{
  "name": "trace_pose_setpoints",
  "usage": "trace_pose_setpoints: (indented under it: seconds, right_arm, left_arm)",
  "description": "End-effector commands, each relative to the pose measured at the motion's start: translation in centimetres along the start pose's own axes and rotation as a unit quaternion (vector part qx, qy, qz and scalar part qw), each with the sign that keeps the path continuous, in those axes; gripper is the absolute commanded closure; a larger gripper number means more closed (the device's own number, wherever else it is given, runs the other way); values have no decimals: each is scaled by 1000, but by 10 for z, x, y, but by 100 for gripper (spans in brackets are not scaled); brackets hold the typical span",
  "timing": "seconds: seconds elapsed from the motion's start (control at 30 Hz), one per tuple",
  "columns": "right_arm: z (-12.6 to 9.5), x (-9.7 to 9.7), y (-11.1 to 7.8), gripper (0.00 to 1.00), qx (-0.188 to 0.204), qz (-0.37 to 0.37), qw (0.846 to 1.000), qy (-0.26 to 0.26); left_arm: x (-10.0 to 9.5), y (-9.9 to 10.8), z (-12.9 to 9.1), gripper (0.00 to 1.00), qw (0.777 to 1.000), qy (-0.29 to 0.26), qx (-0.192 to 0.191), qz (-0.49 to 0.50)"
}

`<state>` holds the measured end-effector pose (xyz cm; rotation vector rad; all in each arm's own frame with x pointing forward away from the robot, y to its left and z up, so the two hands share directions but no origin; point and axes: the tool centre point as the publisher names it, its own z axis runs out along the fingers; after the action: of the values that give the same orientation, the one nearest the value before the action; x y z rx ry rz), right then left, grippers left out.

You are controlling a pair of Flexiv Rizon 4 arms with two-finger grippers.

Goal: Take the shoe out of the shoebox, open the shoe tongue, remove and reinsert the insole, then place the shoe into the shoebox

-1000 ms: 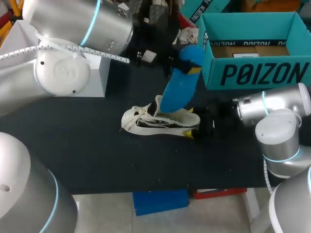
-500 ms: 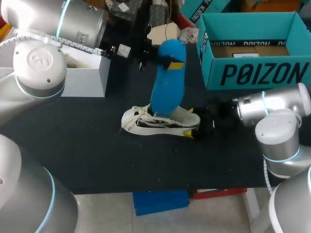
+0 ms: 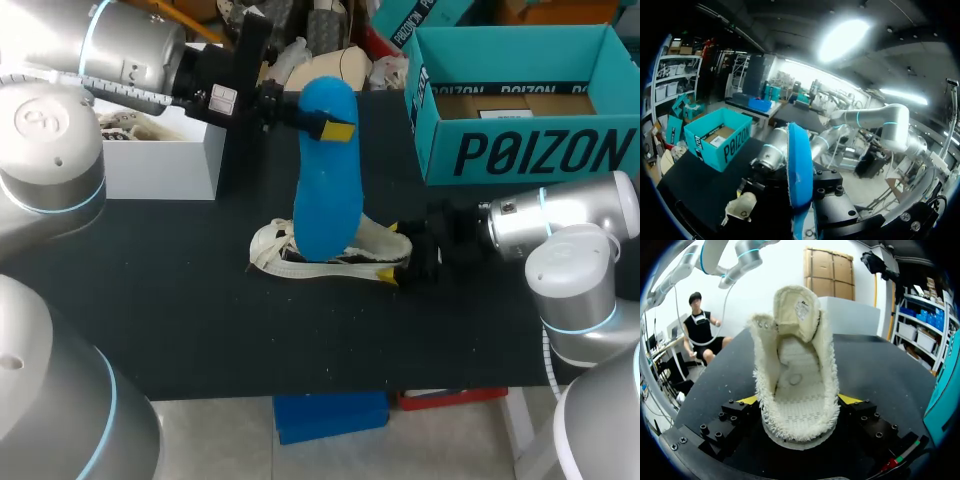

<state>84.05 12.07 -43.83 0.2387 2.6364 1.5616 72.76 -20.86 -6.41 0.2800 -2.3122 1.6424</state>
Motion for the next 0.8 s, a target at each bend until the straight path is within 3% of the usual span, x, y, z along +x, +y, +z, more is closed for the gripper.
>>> trace_pose_setpoints:
  seconds: [0.03, 0.5, 0.8]
  right_arm:
    - [1, 0, -1, 100, 1, 1, 1000, 0]
    - [1, 0, -1, 100, 1, 1, 1000, 0]
    - [1, 0, -1, 100, 1, 1, 1000, 0]
  left_arm:
    - [22, -10, -5, 100, 1000, -17, -10, -13]
    - [71, -44, -8, 100, 999, -16, -16, -27]
    - [91, -60, -11, 100, 999, 2, 8, -43]
